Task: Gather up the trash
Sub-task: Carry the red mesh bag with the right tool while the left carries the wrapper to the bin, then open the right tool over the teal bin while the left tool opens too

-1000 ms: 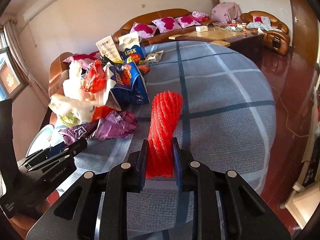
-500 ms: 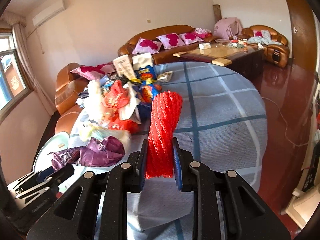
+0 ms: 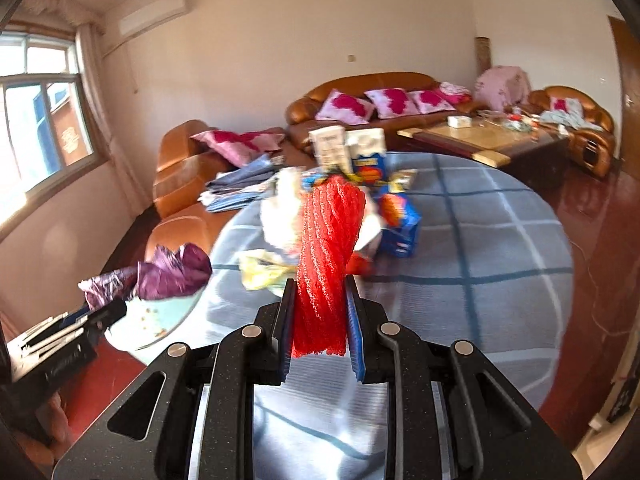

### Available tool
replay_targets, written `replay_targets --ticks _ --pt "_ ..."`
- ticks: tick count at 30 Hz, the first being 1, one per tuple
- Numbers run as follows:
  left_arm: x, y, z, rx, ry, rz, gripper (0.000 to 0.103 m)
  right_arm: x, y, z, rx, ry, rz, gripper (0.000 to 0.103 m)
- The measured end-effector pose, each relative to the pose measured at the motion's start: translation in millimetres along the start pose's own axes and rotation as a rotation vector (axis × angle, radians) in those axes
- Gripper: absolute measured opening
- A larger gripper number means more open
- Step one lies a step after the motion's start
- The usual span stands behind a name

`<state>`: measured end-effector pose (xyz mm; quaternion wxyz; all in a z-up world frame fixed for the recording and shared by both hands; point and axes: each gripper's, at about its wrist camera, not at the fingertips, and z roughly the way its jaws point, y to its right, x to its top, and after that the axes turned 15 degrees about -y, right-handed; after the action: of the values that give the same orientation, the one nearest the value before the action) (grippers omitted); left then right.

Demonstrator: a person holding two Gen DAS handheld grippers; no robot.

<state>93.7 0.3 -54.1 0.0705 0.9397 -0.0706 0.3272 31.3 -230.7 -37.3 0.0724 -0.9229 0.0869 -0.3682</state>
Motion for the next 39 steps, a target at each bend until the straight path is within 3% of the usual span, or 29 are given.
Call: replay_targets --ticks 11,19,26,34,38,39 --pt "12 -83 -8 0.161 0.038 -0.181 0.036 16 -79 32 0.103 -0.025 -0.15 0.024" --pt "17 -115 16 0.269 0.002 -0.248 0.036 22 -131 65 0.156 -0.071 -0.229 0.024" --pt "23 -126 38 0.32 -0.023 -0.279 0.037 24 -155 103 0.168 -0.136 -0.264 0.024" --pt "23 -136 71 0.322 -0.088 -0.306 0.037 28 -166 142 0.171 -0.202 -0.287 0.024" --pt "26 -140 82 0.316 -0.108 -0.307 0.038 30 -171 155 0.179 -0.229 -0.3 0.028" --pt "26 -140 84 0.315 -0.113 -0.305 0.039 30 -173 157 0.182 -0.232 -0.303 0.037"
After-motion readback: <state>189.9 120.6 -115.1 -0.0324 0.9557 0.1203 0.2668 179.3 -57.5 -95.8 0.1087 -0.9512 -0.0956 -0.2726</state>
